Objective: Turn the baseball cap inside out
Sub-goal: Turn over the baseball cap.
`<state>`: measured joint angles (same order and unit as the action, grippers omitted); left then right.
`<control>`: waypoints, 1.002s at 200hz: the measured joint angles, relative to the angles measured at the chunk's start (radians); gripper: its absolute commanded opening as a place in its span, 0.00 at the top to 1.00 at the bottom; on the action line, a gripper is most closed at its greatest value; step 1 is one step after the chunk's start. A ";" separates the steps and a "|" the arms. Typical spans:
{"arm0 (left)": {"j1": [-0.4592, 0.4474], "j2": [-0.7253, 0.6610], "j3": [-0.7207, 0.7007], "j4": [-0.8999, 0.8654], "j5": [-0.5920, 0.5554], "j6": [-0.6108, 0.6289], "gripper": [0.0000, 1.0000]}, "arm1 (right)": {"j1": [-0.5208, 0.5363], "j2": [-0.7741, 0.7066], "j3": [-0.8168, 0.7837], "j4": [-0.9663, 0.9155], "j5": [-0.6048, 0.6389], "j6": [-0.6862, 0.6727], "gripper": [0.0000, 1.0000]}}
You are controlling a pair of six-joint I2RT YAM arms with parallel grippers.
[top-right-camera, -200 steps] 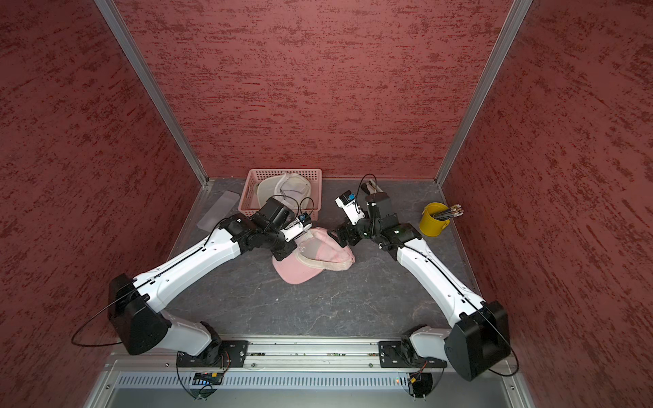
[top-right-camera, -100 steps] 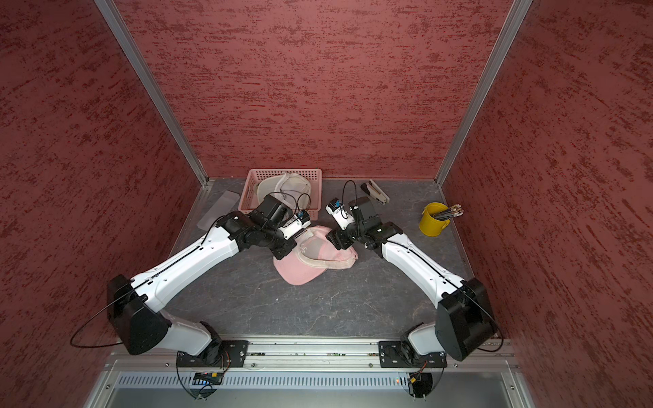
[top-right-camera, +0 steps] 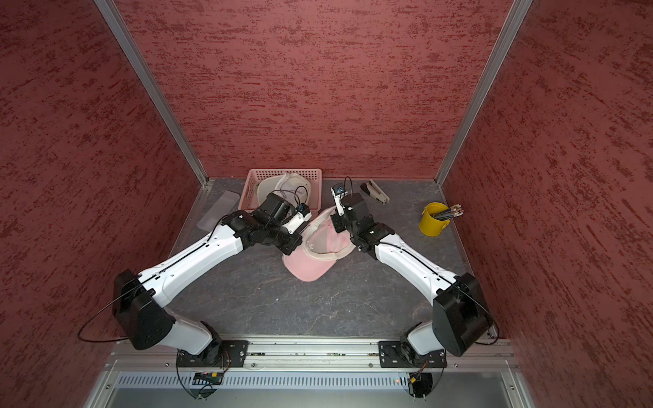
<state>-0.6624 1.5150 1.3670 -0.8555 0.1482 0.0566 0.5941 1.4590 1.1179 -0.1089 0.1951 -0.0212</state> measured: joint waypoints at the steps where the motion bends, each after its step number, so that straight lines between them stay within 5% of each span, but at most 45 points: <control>1: 0.000 0.001 0.000 0.001 0.002 -0.002 1.00 | 0.001 0.000 0.000 0.003 0.002 -0.001 0.78; 18: 0.010 0.018 0.002 0.026 0.032 -0.074 1.00 | 0.015 0.006 -0.007 0.069 0.023 0.047 0.64; 35: 0.038 0.020 0.002 0.048 0.067 -0.143 1.00 | 0.021 0.022 -0.007 0.089 0.023 0.070 0.38; 54: 0.083 0.008 -0.008 0.081 0.095 -0.200 1.00 | 0.020 0.026 -0.008 0.061 0.002 0.070 0.24; 114: 0.130 -0.003 -0.012 0.082 0.106 -0.241 1.00 | 0.020 -0.077 -0.010 -0.151 -0.041 0.029 0.02; 136: 0.134 0.002 -0.006 0.069 0.111 -0.244 1.00 | 0.020 -0.187 -0.035 -0.176 -0.047 0.024 0.16; 181: 0.131 0.023 0.038 0.062 0.128 -0.249 1.00 | 0.020 -0.240 -0.116 -0.127 -0.224 0.009 1.00; 200: 0.120 0.024 0.063 0.062 0.133 -0.251 1.00 | 0.020 -0.156 -0.126 -0.088 -0.310 0.030 1.00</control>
<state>-0.5426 1.5394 1.4300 -0.7933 0.2813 -0.1940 0.6140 1.3025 0.9916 -0.1967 -0.1150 0.0086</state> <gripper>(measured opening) 0.091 0.037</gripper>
